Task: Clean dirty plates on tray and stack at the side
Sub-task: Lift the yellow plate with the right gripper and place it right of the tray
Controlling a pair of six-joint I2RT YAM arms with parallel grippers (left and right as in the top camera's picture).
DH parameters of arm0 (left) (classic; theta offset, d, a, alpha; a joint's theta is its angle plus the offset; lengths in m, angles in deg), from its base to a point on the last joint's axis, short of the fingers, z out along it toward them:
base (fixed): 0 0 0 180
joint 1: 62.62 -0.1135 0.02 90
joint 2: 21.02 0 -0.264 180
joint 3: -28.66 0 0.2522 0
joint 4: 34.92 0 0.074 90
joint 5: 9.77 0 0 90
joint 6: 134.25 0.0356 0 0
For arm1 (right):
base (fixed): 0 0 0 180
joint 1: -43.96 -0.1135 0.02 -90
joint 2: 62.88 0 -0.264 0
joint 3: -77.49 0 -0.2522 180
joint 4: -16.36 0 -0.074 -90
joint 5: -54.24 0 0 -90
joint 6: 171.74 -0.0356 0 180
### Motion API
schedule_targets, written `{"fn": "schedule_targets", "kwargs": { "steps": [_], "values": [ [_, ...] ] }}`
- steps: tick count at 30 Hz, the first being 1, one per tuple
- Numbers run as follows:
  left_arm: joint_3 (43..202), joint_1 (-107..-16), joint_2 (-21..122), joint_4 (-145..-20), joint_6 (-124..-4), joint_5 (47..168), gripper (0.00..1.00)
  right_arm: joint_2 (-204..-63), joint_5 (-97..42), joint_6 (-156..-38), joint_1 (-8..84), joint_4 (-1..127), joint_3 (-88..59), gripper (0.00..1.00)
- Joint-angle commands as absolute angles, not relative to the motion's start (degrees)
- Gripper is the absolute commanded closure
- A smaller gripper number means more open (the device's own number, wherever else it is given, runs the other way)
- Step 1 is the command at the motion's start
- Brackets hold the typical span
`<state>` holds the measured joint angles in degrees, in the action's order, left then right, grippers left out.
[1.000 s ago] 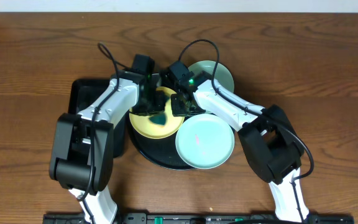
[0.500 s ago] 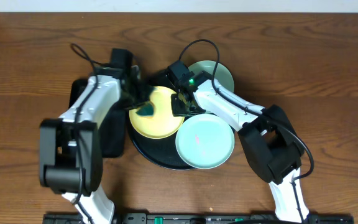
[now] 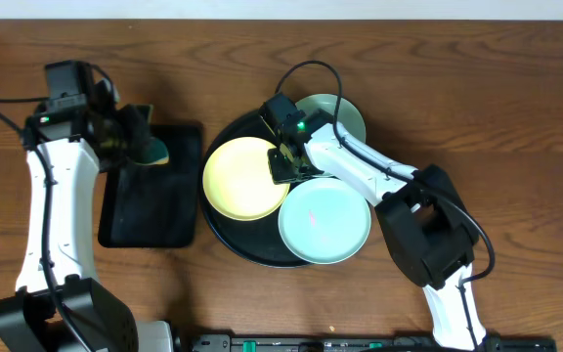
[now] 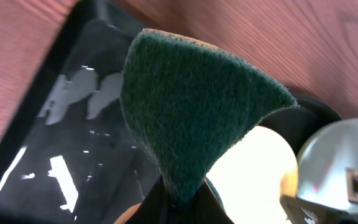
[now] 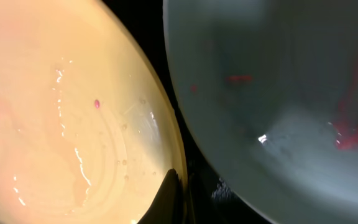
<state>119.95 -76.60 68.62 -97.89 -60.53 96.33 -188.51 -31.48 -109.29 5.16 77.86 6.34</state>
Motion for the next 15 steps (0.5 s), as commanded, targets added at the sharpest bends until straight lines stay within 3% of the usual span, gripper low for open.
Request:
{"fn": "schedule_targets", "kwargs": {
  "steps": [1,15],
  "values": [
    [120.52,-78.76,68.67,-98.17,-59.33,95.96,0.92,-183.57,-34.76,-105.95,5.18,78.34,7.81,0.99],
    [120.26,-79.31,68.73,-98.17,-59.3,95.5,0.92,-172.62,-52.6,-95.68,2.9,79.63,7.81,0.99]
  ]
}}
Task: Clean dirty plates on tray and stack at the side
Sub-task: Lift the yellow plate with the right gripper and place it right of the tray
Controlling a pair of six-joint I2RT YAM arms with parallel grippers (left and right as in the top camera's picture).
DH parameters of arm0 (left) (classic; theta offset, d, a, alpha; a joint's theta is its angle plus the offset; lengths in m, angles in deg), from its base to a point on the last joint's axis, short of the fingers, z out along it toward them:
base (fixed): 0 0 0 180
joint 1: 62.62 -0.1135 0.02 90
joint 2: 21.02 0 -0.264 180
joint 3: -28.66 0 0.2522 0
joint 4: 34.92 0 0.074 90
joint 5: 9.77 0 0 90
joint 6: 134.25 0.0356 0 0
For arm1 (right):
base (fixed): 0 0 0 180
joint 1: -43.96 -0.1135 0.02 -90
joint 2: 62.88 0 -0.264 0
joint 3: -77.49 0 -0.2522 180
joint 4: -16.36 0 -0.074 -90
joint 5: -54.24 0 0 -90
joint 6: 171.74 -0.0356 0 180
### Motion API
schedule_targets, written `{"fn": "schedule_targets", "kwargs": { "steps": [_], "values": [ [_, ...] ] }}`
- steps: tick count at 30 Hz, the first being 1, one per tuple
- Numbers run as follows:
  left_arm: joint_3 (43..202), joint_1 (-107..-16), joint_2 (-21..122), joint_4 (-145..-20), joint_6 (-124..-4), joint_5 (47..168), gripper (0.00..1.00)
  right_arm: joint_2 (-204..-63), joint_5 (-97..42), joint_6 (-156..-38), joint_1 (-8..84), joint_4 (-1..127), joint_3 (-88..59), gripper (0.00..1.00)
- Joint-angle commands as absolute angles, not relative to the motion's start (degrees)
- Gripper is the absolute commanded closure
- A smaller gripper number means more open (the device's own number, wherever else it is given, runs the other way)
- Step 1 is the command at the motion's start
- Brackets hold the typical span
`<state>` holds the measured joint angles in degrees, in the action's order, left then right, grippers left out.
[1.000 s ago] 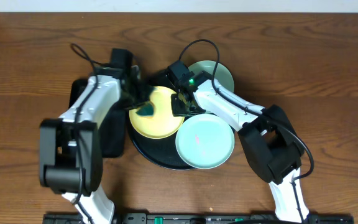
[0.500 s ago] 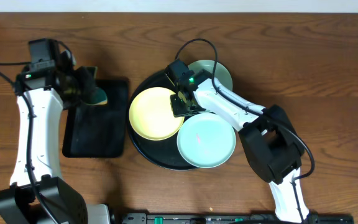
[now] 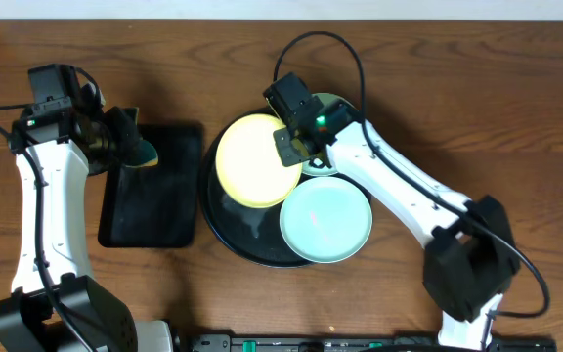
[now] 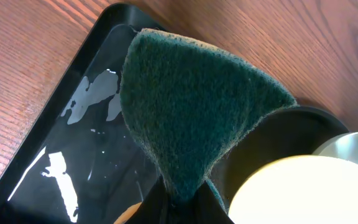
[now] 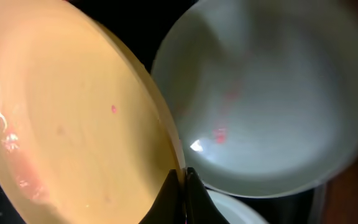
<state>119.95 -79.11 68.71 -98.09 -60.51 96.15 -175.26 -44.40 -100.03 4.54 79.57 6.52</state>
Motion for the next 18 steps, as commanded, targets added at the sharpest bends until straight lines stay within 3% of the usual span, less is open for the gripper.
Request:
{"fn": "schedule_targets", "kwargs": {
  "steps": [1,18],
  "values": [
    [120.26,-79.31,68.73,-98.17,-59.3,95.5,0.92,-171.92,-55.2,-94.65,2.12,79.61,7.81,0.99],
    [119.56,-79.31,68.77,-98.7,-59.33,93.84,0.92,-169.95,-96.03,-85.73,-13.34,78.96,7.81,0.99]
  ]
}}
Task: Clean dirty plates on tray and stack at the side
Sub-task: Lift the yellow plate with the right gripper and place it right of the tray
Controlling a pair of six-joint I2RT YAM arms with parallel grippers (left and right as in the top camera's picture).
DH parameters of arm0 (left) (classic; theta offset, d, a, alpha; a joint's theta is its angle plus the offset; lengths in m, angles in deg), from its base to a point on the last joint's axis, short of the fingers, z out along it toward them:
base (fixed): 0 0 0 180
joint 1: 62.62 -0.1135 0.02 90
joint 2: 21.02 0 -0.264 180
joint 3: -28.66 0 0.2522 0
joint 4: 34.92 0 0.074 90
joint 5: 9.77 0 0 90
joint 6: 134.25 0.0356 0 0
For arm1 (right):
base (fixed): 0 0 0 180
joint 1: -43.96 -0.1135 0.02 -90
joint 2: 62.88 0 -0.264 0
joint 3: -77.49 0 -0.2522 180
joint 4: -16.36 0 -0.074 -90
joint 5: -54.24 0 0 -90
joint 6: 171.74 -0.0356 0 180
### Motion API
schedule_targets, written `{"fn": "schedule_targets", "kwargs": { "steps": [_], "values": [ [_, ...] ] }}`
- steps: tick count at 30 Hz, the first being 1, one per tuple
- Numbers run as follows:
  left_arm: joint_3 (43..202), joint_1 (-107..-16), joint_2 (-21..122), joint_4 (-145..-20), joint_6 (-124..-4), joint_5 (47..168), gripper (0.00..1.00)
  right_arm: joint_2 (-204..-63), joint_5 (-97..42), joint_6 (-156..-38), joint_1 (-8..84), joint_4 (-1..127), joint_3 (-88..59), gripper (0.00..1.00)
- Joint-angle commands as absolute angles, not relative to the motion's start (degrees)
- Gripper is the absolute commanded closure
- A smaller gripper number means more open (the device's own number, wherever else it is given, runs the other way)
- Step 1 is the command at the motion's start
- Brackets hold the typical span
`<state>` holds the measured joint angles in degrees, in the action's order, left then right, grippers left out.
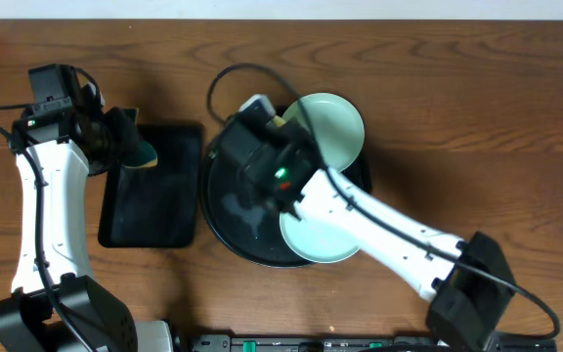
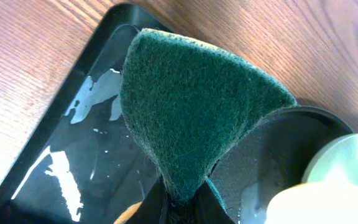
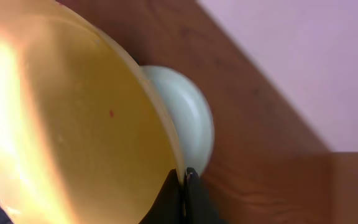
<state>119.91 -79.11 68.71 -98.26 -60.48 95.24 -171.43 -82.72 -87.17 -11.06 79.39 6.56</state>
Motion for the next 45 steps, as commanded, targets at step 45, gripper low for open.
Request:
{"fn": "schedule_targets", "kwargs": {
  "steps": [45],
  "values": [
    [119.54,-79.31,68.8,-99.03,-59.33,93.62,0.92,-159.65,-32.64,-94.63,12.06,81.34,7.81,0.99]
  ]
}}
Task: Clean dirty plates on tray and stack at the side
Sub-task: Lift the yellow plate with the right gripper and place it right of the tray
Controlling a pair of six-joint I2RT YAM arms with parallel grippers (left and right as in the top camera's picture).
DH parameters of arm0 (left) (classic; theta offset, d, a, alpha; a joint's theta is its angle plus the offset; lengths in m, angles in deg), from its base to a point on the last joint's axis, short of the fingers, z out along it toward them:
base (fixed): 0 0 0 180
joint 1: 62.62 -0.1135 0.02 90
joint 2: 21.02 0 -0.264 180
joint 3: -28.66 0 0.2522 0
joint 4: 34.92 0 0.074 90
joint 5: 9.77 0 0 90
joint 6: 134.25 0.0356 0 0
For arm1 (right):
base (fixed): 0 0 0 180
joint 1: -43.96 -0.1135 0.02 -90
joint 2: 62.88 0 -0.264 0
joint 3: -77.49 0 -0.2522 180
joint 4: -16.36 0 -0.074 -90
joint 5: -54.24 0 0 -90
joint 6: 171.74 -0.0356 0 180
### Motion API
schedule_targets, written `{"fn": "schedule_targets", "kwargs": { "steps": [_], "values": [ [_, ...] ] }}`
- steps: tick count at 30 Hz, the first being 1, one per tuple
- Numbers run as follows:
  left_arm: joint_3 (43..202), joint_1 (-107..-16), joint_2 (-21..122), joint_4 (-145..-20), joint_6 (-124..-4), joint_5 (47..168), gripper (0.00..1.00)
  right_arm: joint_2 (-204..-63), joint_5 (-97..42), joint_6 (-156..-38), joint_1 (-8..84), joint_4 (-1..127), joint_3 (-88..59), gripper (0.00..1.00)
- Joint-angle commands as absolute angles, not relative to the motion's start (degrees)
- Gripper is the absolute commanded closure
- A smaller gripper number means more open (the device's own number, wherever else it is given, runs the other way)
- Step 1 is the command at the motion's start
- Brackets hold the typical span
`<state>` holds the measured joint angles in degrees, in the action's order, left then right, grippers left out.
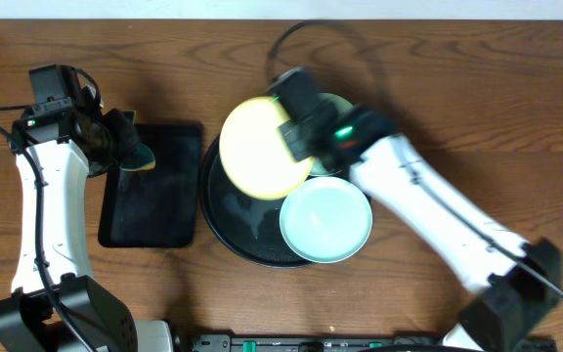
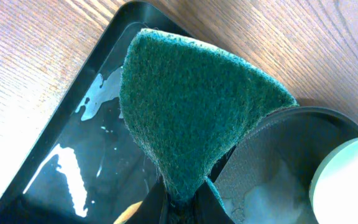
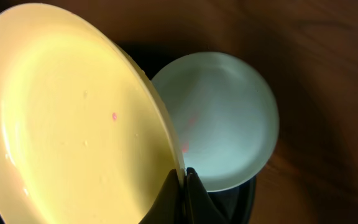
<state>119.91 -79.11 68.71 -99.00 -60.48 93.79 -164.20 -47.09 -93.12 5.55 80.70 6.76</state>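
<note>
My right gripper is shut on the rim of the yellow plate, held lifted above the round black tray; the plate carries small pink specks. Two pale green plates remain on the tray: one at the back with red smears, mostly hidden overhead, and one at the front. My left gripper is shut on a folded green scouring sponge, held over the top right corner of the rectangular black tray.
The rectangular tray is wet, with puddles catching the light. The round tray's floor also shows water. Brown wooden table surrounds both trays.
My right arm has swung back toward the right and the yellow plate now faces up over the round tray's back left. The left gripper and sponge have stayed put.
The yellow plate first lay on the round tray with my right gripper at its rim. It was then lifted and tilted, then turned steeply with the arm across the tray, and is now held up over the tray. My left gripper held the sponge throughout.
</note>
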Motion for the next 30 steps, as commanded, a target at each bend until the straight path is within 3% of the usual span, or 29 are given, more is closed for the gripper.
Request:
{"fn": "schedule_targets", "kwargs": {
  "steps": [1,16,30],
  "values": [
    [119.54,-79.31,68.8,-99.03,-59.33,93.62,0.92,-158.91,-30.91,-94.63,14.4,81.82,7.81,0.99],
    [119.54,-79.31,68.8,-99.03,-59.33,93.62,0.92,-156.27,-28.66,-94.87,49.2,95.0,4.09,0.99],
    [119.54,-79.31,68.8,-99.03,-59.33,93.64,0.92,-156.27,-30.35,-94.12,53.04,76.18,-19.84,0.99]
  ]
}}
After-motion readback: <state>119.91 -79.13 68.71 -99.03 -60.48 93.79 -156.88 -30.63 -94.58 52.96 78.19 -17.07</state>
